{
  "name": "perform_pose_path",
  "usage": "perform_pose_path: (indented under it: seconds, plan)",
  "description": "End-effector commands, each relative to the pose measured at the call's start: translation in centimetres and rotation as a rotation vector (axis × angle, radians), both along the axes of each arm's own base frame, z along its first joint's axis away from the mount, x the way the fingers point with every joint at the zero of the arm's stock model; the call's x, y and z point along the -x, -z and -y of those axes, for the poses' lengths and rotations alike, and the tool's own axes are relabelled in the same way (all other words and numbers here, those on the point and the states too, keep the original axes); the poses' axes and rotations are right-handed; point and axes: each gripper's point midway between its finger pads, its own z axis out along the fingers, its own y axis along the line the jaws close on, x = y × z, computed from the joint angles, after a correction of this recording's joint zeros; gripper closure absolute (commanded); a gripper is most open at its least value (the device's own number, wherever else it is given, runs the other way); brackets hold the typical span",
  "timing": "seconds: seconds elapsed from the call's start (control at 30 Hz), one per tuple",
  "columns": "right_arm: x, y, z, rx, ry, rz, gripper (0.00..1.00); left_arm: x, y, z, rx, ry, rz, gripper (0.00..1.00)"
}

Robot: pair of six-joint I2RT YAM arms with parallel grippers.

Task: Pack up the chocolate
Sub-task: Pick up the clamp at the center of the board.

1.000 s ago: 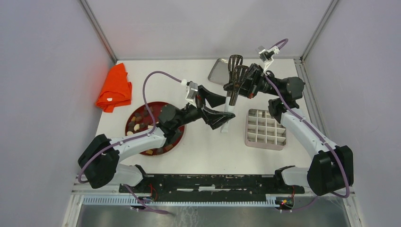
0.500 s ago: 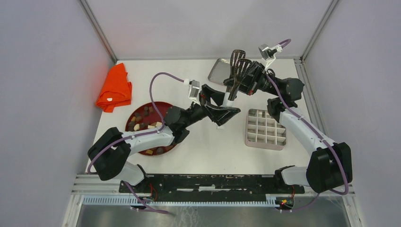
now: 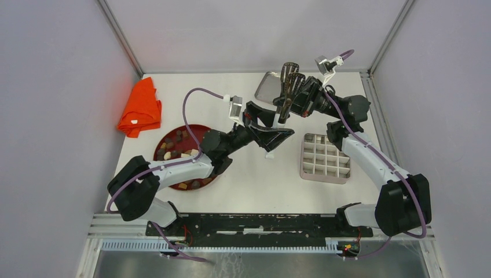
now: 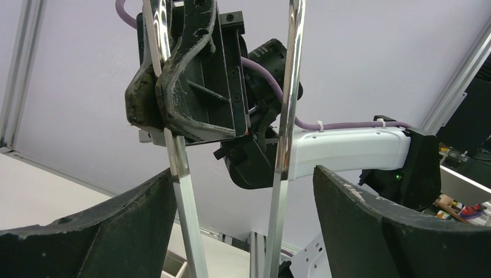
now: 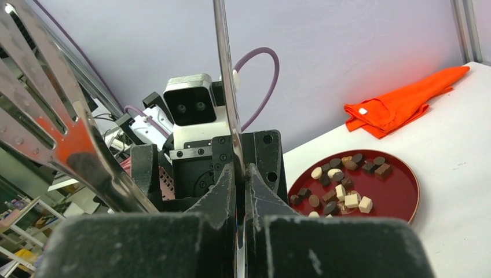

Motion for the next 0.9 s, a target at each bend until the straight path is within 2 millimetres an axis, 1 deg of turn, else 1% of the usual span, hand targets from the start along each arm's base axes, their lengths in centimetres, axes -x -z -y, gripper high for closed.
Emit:
perform_pose_path:
  seconds: [0.0, 0.2, 0.5, 0.67, 0.87]
  plan:
    - [-0.01, -1.08, 0.15, -0.031, 0.028, 0.03, 1.0, 0.4, -2.5, -0.25, 0.082, 0.018, 0.018, 0.12]
    - [0.13, -1.51, 0.2, -0.051, 0.015, 0.009, 1.0, 0.83, -2.4, -0.2, 0.105, 0.037, 0.043, 0.14]
    - [0.0, -1.64, 0.19, -0.055, 0.012, -0.006, 1.0, 1.09, -2.25, -0.25, 0.093, 0.028, 0.075, 0.17]
    - [-0.23, -1.44, 0.17, -0.056, 0.014, -0.02, 1.0, 1.19, -2.03, -0.02, 0.095, 0.047, 0.073, 0.22]
    - [-0.19, -1.76, 0.27, -0.065, 0.011, -0.024, 1.0, 1.29, -1.8, -0.15, 0.107, 0.045, 0.083, 0.22]
